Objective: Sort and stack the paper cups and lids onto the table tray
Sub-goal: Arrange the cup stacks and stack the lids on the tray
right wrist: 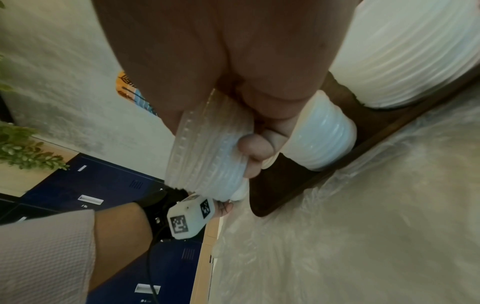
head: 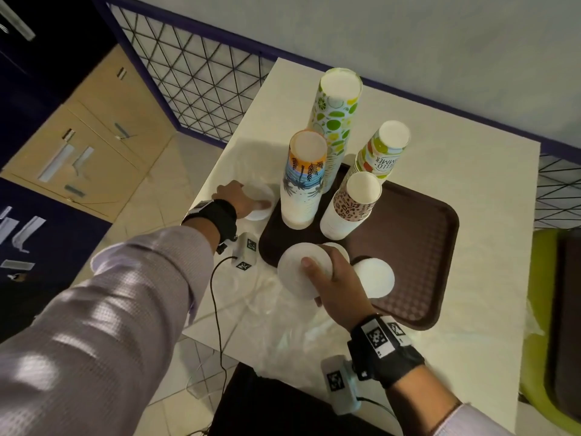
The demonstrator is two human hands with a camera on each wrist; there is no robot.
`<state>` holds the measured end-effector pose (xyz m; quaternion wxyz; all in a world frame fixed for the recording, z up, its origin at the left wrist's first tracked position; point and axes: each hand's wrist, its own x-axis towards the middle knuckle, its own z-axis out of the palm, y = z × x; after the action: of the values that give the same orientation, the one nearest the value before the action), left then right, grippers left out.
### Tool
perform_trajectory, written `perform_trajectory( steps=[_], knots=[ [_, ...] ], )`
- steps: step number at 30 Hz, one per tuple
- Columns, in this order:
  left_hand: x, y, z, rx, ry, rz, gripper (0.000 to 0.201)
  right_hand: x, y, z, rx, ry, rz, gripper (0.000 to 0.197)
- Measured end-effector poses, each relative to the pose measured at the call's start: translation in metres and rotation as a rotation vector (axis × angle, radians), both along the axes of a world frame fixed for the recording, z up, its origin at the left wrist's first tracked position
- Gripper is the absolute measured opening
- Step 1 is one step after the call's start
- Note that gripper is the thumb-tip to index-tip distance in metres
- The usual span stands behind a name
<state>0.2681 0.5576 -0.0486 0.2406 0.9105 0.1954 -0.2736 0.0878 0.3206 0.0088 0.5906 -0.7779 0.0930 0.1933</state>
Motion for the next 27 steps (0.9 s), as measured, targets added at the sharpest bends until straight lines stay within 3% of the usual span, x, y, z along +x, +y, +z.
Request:
perform_trajectory(
  steps=[9,12,20,27],
  knots=[
    [-0.001,0.004,0.003,0.009,0.016,0.026,0.131,0.000,-0.001,-0.001,-0.014,0.020,0.001,0.027],
    [-0.007,0.003,0.007,0.026,-0.038,0.042,0.119,0.000,-0.001,-0.001,-0.020,0.020,0.008,0.031],
    [-0.031,0.003,0.014,-0.205,-0.133,0.124,0.102,-0.004,-0.001,0.000,-0.002,0.042,-0.011,0.040],
    [-0.066,0.018,0.030,-0.342,-0.244,0.303,0.085,-0.008,-0.008,0.016,0.043,0.033,-0.039,0.033]
  ],
)
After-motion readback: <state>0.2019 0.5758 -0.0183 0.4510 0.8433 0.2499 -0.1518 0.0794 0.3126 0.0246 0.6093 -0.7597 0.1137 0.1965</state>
